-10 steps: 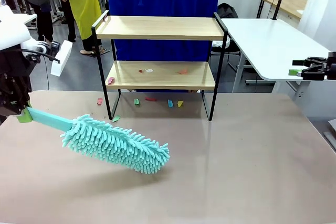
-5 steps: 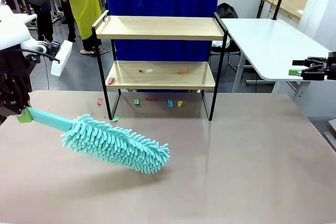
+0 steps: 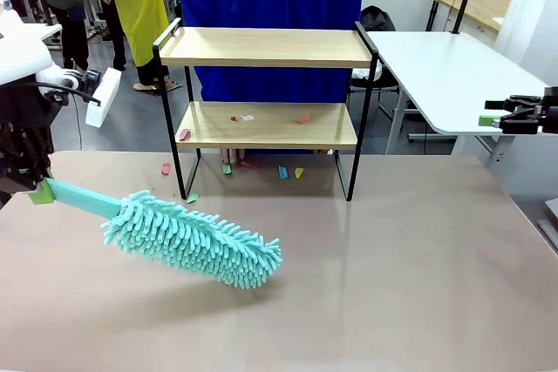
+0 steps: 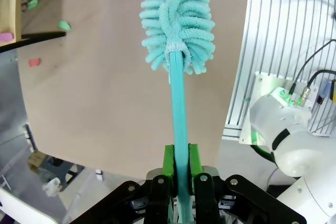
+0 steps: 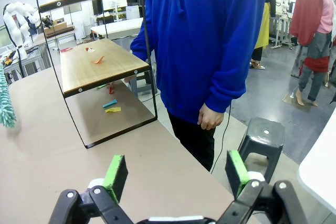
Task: Clean the shelf.
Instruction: Clean the specific section of the Shelf indicated by the human with the Duster.
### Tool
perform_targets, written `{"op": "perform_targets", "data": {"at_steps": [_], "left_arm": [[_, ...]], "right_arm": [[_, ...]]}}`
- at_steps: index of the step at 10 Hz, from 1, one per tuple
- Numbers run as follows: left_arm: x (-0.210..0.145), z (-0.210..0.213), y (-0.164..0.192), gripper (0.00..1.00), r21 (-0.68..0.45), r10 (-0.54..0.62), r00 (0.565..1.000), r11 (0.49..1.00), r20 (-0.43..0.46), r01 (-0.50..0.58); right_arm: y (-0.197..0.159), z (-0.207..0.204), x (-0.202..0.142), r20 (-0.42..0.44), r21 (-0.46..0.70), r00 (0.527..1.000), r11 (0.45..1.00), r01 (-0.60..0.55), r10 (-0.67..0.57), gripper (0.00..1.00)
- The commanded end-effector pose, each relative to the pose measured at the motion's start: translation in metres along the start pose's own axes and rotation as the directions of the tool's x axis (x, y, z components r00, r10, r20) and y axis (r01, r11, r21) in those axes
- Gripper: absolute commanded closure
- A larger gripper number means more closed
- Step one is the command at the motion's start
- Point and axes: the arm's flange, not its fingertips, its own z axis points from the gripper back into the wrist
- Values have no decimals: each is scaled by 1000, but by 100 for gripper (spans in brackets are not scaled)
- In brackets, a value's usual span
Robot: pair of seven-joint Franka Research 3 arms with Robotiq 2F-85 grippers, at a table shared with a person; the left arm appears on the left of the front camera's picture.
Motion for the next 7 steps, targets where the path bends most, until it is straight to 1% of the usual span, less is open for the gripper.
{"op": "perform_targets", "data": {"at_steps": [1,7], "left_arm": [[1,1,-3,87,-5,-4,1000,1000,15,4],[1,1,-3,87,-5,-4,1000,1000,15,4]], "right_arm": [[1,-1,4,2,2,1000,1000,-7,7,0],[1,-1,4,2,2,1000,1000,-7,7,0]]}}
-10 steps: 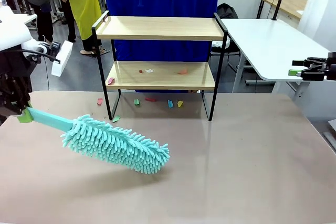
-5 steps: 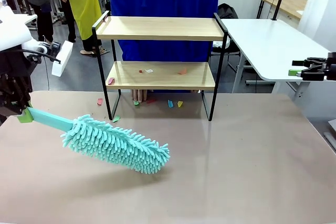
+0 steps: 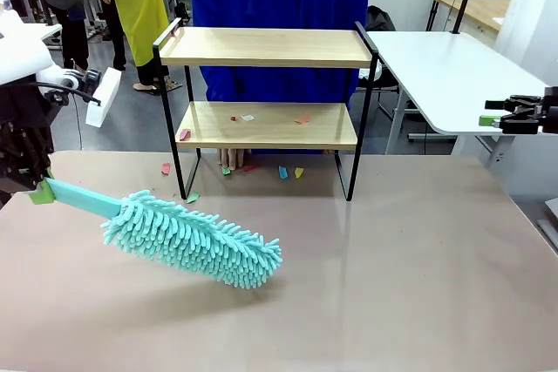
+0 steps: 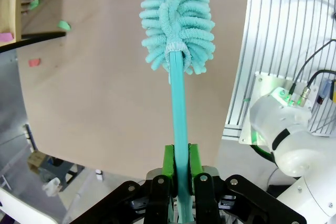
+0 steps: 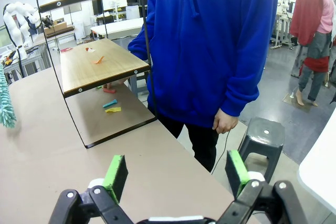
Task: Clean the shelf.
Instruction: Clean the specific section of the Shelf indicated by the human with the Duster.
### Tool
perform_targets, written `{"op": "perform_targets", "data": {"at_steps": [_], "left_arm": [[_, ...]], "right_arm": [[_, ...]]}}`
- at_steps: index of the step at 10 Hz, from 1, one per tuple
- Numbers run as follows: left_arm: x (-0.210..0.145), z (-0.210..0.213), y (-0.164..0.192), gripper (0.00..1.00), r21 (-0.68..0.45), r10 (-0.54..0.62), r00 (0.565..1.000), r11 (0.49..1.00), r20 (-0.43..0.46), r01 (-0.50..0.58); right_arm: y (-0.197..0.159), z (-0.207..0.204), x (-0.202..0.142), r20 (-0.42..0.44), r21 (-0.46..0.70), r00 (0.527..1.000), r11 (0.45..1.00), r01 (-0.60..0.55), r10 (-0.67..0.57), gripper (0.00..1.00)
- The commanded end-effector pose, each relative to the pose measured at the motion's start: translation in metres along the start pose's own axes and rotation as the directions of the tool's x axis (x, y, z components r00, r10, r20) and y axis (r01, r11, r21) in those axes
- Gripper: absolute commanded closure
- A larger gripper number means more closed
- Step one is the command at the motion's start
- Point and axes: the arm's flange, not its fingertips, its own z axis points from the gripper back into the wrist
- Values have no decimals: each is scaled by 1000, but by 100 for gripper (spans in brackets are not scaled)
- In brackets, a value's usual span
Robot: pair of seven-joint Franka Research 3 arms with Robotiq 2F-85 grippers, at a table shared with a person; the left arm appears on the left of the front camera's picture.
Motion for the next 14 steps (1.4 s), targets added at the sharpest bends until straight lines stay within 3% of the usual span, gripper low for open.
{"op": "perform_targets", "data": {"at_steps": [1,10,12,14], "left_arm": [[1,1,-3,87,-5,-4,1000,1000,15,4],[0,0,0,87,0,0,1000,1000,0,0],[16,5,-6,87,20,80,986,996,143,-84],[43,-1,-10,87,46,185,960,979,208,-198]], "right_arm": [[1,-1,4,2,2,1000,1000,-7,7,0],[1,-1,4,2,2,1000,1000,-7,7,0],[1,-1,4,2,2,1000,1000,-7,7,0],[1,-1,4,2,2,1000,1000,-7,7,0]]}}
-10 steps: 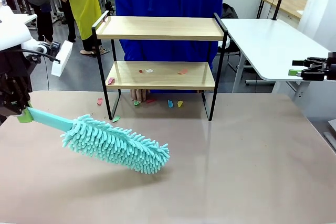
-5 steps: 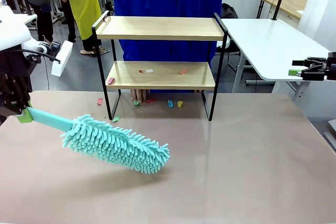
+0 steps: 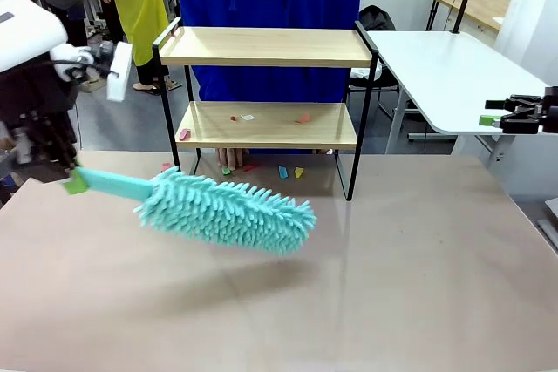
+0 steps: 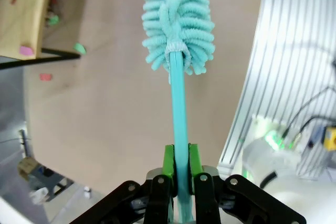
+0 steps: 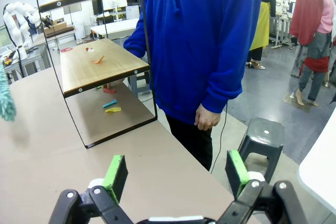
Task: Clean the shelf.
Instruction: Clean the specific section of the Shelf indicated by the human with the Duster.
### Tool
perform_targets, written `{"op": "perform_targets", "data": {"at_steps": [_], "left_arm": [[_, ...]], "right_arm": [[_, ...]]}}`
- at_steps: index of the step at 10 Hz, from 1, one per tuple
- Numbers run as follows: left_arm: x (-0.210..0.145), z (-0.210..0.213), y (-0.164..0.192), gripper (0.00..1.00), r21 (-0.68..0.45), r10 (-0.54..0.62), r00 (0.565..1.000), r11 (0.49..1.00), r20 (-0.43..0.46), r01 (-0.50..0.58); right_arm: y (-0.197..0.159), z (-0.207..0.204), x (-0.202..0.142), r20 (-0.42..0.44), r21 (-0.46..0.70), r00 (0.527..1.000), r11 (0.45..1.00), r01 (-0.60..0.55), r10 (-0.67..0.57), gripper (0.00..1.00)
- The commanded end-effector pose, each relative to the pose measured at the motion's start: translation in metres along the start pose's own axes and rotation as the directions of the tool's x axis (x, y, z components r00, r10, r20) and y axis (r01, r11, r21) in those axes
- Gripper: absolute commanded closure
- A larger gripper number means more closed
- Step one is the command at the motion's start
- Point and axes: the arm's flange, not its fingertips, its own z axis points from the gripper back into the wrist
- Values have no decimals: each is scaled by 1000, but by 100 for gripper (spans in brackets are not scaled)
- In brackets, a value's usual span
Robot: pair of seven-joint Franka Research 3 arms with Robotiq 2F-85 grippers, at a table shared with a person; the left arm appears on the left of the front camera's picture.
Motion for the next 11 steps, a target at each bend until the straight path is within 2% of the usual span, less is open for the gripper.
{"op": "perform_targets", "data": {"at_steps": [1,3,5,6,7,8,9,11], "left_arm": [[28,-22,-17,87,76,134,989,987,67,-139],[55,-46,-36,87,95,304,938,942,165,-322],[74,-70,-53,87,162,414,894,883,174,-441],[82,-80,-57,87,146,440,879,872,187,-467],[87,-86,-53,87,130,442,885,878,147,-460],[73,-63,-33,87,136,502,856,846,125,-516],[82,-83,-60,87,125,431,888,883,163,-451],[79,-84,-50,87,123,462,875,869,142,-479]], "right_arm": [[1,-1,4,2,2,1000,1000,-7,7,0],[1,-1,4,2,2,1000,1000,-7,7,0],[1,-1,4,2,2,1000,1000,-7,7,0],[1,-1,4,2,2,1000,1000,-7,7,0],[1,-1,4,2,2,1000,1000,-7,7,0],[1,-1,4,2,2,1000,1000,-7,7,0],[1,-1,4,2,2,1000,1000,-7,7,0],[1,-1,4,2,2,1000,1000,-7,7,0]]}}
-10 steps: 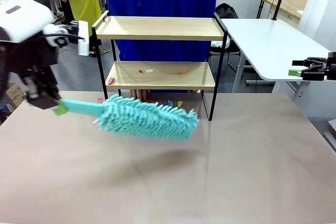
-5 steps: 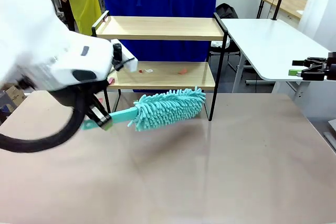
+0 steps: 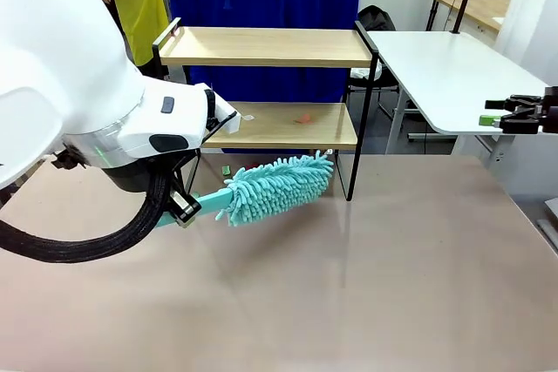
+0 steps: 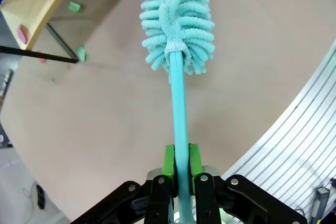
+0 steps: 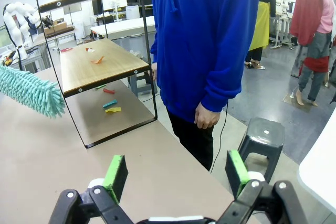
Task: Clean the shelf.
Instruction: Clean the specific section of the Shelf indicated by the human with the Duster.
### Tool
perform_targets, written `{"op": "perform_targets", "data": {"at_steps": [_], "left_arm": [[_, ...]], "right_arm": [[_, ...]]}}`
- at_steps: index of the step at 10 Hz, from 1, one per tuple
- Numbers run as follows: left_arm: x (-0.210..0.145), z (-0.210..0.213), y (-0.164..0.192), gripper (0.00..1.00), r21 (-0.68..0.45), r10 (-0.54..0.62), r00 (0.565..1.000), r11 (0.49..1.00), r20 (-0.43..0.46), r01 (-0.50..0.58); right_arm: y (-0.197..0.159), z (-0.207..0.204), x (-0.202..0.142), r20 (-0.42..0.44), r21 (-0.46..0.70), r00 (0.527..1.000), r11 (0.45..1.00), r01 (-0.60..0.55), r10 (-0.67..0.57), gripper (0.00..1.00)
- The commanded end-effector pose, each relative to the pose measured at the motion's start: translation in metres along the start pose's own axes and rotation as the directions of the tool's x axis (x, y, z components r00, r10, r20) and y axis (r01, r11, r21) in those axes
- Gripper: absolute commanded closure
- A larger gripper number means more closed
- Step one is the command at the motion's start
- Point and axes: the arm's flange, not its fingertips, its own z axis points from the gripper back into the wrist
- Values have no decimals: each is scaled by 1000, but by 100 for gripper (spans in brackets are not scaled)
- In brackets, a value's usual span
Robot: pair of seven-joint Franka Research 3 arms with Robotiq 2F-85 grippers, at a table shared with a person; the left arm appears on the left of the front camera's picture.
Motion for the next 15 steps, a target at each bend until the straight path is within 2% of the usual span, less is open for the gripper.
{"op": "perform_targets", "data": {"at_steps": [1,3,6,8,9,15], "left_arm": [[21,-11,1,87,44,45,996,998,-75,-42],[40,-44,-17,87,70,121,990,991,-73,-115],[51,-65,-53,87,82,341,937,934,77,-347],[61,-74,-72,87,17,389,909,918,149,-396],[68,-81,-75,87,-22,395,904,918,163,-397],[120,-151,-79,87,-84,486,848,874,211,-479]], "right_arm": [[1,-1,4,2,2,1000,1000,-7,7,0],[1,-1,4,2,2,1000,1000,-7,7,0],[1,-1,4,2,2,1000,1000,-7,7,0],[1,-1,4,2,2,1000,1000,-7,7,0],[1,-1,4,2,2,1000,1000,-7,7,0],[1,-1,4,2,2,1000,1000,-7,7,0]]}}
